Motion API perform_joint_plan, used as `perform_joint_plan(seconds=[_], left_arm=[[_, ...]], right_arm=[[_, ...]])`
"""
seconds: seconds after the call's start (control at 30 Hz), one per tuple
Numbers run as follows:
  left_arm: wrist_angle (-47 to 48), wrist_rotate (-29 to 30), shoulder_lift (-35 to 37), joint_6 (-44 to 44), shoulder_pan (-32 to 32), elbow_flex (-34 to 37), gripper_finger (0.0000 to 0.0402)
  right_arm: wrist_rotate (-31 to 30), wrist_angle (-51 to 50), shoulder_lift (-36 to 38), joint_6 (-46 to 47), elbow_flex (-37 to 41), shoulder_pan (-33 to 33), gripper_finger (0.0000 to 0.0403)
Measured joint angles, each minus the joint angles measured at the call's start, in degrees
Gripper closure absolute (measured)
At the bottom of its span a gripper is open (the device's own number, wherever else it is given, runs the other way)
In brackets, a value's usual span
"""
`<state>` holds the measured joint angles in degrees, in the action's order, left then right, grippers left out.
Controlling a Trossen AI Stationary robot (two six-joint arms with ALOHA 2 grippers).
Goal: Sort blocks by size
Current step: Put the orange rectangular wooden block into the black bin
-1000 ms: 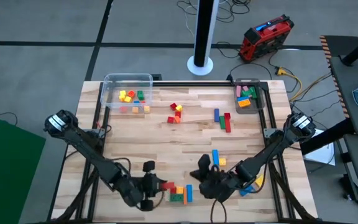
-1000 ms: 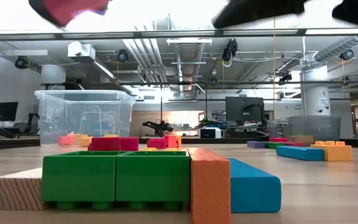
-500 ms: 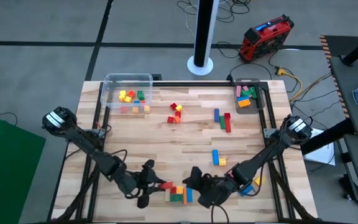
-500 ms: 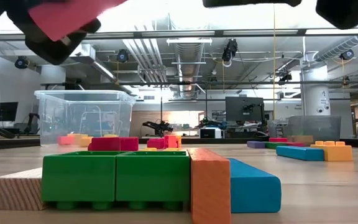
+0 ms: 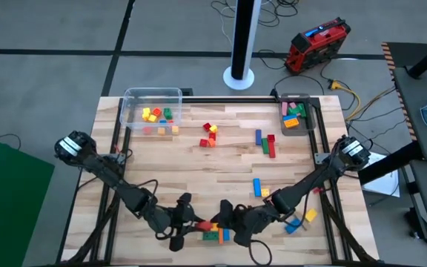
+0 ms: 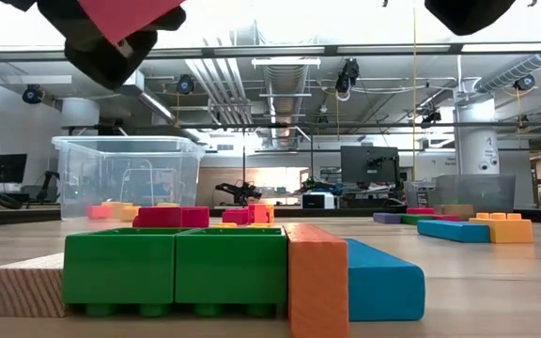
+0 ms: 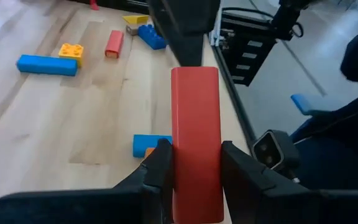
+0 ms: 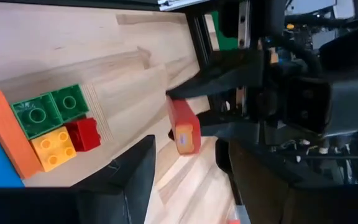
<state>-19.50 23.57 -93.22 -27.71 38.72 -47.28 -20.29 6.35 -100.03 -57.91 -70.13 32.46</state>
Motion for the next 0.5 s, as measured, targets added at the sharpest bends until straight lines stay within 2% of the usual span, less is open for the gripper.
perform_joint_plan(seconds=[0.5], left_arm=[[-0.6, -2.0, -0.5, 2.0, -3.2, -1.8, 0.032]], right_arm=[[1.1, 0.2, -0.5, -1.5, 0.0, -0.2, 0.0225]])
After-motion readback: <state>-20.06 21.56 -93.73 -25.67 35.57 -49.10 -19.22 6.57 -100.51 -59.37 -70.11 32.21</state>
